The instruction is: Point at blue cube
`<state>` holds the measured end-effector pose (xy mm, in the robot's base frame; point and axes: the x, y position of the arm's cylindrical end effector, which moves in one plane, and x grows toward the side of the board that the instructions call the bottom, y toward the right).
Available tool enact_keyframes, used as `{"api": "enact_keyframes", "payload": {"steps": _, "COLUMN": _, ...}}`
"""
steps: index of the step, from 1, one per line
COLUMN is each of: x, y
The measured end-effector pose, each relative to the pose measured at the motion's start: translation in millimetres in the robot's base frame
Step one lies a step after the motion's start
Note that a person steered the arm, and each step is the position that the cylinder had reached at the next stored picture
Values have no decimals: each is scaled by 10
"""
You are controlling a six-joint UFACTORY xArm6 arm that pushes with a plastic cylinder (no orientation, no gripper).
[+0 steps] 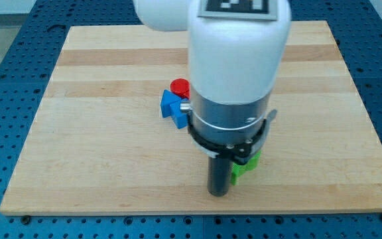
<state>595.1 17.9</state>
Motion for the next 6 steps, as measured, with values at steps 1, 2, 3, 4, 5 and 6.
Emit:
{"api": "enact_keyframes", "payload": {"steps": 1, "x": -1, "y": -257}}
{"api": "enact_keyframes", "payload": {"steps": 2, "x": -113, "y": -711}}
{"api": "enact_keyframes", "payload": {"steps": 3, "x": -358, "y": -882}}
{"api": "enact_keyframes", "payload": {"steps": 4, "x": -562, "y": -827}}
{"api": "enact_keyframes", "payload": {"steps": 5, "x": -562, "y": -770}}
{"api": "enact_keyframes", "payload": {"steps": 6, "x": -636, "y": -894}}
